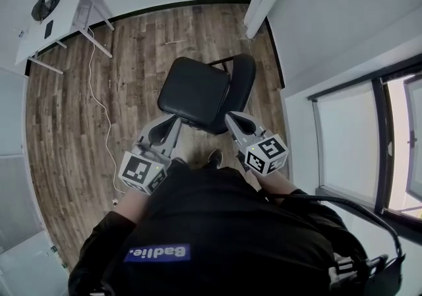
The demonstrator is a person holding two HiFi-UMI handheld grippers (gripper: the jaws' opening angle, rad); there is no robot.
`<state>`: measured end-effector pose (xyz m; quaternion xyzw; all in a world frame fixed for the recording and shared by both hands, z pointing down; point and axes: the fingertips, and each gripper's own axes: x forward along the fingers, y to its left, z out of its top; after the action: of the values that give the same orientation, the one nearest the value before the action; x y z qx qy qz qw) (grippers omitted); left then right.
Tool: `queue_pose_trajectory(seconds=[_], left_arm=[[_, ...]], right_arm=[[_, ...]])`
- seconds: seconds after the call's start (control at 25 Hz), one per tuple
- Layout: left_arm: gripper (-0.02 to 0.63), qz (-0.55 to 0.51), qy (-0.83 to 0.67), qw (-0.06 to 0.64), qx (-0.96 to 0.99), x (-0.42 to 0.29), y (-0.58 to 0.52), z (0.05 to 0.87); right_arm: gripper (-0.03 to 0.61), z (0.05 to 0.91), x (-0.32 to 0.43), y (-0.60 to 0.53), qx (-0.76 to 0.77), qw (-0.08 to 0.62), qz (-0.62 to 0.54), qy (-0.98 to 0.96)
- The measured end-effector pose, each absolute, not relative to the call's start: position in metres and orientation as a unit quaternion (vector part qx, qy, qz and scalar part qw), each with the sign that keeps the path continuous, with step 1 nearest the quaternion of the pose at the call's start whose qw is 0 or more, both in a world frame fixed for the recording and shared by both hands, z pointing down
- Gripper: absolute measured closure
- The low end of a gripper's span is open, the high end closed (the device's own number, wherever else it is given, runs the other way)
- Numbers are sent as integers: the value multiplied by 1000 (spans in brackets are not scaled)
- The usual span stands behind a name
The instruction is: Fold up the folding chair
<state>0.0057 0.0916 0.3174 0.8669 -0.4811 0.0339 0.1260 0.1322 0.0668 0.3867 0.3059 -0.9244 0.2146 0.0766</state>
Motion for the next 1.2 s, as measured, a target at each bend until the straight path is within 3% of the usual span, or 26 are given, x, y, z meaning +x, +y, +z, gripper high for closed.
queue_pose_trajectory(seconds=[0.76, 1.2], left_arm=[[614, 38, -366, 150, 918, -126, -38, 354], [614, 63, -335, 220, 914, -122, -87, 418]], right_arm=[[583, 414, 65, -45, 483, 112, 222, -839], [583, 454, 95, -70, 527, 149, 252, -798]])
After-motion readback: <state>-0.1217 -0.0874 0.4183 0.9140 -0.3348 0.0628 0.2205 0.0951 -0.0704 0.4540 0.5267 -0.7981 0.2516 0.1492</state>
